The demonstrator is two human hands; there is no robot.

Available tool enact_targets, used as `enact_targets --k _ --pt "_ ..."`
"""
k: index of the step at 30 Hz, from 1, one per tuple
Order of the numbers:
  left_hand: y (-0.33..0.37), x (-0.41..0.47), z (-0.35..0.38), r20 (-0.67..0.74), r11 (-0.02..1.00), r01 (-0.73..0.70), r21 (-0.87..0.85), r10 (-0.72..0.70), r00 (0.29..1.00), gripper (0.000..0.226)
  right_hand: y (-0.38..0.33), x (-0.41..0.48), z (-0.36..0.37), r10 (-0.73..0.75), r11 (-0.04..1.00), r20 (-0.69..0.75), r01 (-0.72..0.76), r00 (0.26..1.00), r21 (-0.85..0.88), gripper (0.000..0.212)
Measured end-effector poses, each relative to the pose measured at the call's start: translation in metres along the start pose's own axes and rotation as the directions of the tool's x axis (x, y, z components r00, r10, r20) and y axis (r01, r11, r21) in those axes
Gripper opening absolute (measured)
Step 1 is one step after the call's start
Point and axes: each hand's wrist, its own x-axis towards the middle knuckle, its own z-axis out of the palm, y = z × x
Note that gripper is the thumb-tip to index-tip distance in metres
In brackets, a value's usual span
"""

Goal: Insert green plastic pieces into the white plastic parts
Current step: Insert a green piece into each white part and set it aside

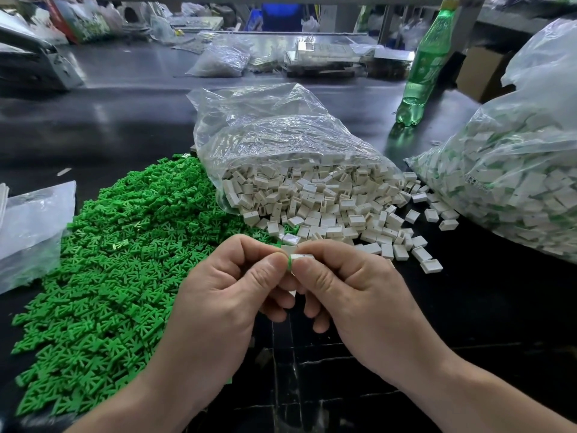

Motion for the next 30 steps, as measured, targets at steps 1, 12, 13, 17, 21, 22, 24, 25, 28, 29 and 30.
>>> enact_targets --k 1,12,13,17,21,22,24,25,28,29,30 --pt "-0.001 0.000 0.001 0.001 0.999 0.015 -0.053 -0.015 1.000 0.013 0.000 0.000 0.001 0.009 1.000 -0.001 -0.009 1.000 0.022 0.015" --pt "-0.002 -0.001 0.012 0.001 0.964 0.027 -0.264 -0.028 1.000 0.019 -0.001 0.000 0.009 0.044 0.985 -0.048 -0.036 0.998 0.168 0.020" --pt "-0.001 -0.001 0.012 0.007 0.961 0.032 -0.274 -0.031 0.999 0.019 -0.002 -0.001 0.009 0.048 0.984 -0.051 -0.038 0.998 0.172 0.020" --pt "0.001 -0.004 0.014 0.017 0.937 0.031 -0.349 -0.027 1.000 0.019 -0.006 -0.003 0.014 0.028 0.981 -0.064 -0.015 0.998 0.191 0.022" --pt "-0.001 -0.004 0.014 0.000 0.946 -0.002 -0.323 0.002 1.000 0.018 -0.009 -0.001 0.016 0.037 0.974 -0.072 -0.019 0.997 0.226 0.021" --pt "-0.002 -0.004 0.013 -0.002 0.953 -0.005 -0.303 0.005 1.000 0.019 -0.010 -0.001 0.016 0.049 0.976 -0.061 -0.034 0.997 0.215 0.021" --pt "-0.002 -0.002 0.010 -0.003 0.970 -0.014 -0.243 0.014 1.000 0.020 -0.011 0.001 0.013 0.073 0.984 -0.039 -0.065 0.997 0.167 0.020" --pt "-0.003 -0.002 0.007 0.004 0.980 -0.010 -0.200 0.011 1.000 0.021 -0.010 0.001 0.011 0.084 0.987 -0.027 -0.079 0.996 0.142 0.019" --pt "-0.004 -0.001 0.000 0.060 0.991 0.045 -0.125 -0.037 0.998 0.026 -0.009 0.001 0.006 0.122 0.987 0.016 -0.123 0.992 0.100 0.019" --pt "-0.004 -0.001 -0.001 0.070 0.992 0.047 -0.120 -0.038 0.997 0.026 -0.009 0.000 0.005 0.124 0.987 0.022 -0.126 0.992 0.098 0.020" --pt "-0.005 -0.001 0.000 0.075 0.992 0.035 -0.117 -0.026 0.997 0.025 -0.009 0.000 0.005 0.118 0.988 0.021 -0.119 0.993 0.094 0.020"
